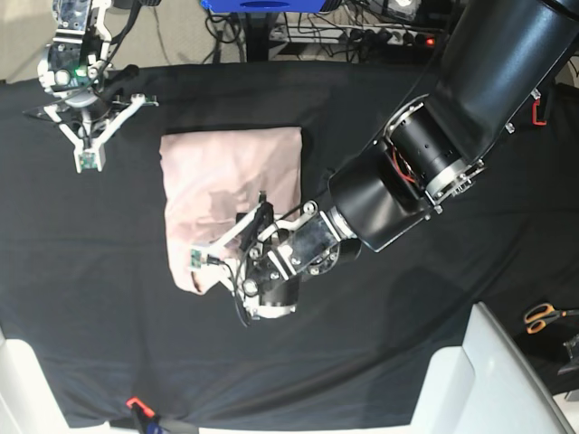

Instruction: Fold the T-shirt properly

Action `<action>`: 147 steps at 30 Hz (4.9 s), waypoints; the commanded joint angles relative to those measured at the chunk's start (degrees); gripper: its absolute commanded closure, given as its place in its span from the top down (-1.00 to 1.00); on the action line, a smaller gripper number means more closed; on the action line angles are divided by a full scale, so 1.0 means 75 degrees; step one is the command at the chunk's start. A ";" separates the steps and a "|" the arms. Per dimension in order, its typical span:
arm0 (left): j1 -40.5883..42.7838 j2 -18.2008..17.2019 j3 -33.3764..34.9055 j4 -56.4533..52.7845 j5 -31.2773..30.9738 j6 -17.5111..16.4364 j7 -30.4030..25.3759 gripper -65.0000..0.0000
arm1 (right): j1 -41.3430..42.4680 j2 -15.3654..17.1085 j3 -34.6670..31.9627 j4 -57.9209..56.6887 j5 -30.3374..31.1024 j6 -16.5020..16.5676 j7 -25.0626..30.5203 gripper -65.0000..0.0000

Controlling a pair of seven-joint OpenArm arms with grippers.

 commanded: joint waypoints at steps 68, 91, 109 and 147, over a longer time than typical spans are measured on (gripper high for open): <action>0.5296 -0.2159 -0.4344 0.6655 -0.0028 0.0019 0.1891 -1.00 | -0.0003 0.0028 -0.0283 0.0511 0.1158 0.0317 0.0126 -1.00; 0.9258 -0.3554 -1.0662 0.6561 -0.0087 0.0019 -0.0090 -1.00 | 0.1134 -0.0030 -0.1725 -0.0533 0.1181 0.1150 0.0162 -1.00; 0.9281 -0.3366 -1.0568 0.6620 -0.0087 0.0019 -0.0113 -1.00 | 0.0196 -0.0030 -0.0822 0.0405 0.1181 0.0552 0.0607 -1.00; 0.6445 -0.1831 -0.5727 -0.5758 -0.0016 0.2064 -0.8600 -1.00 | 0.1673 0.0544 -0.1080 -1.1938 0.1169 0.0411 0.6984 -1.00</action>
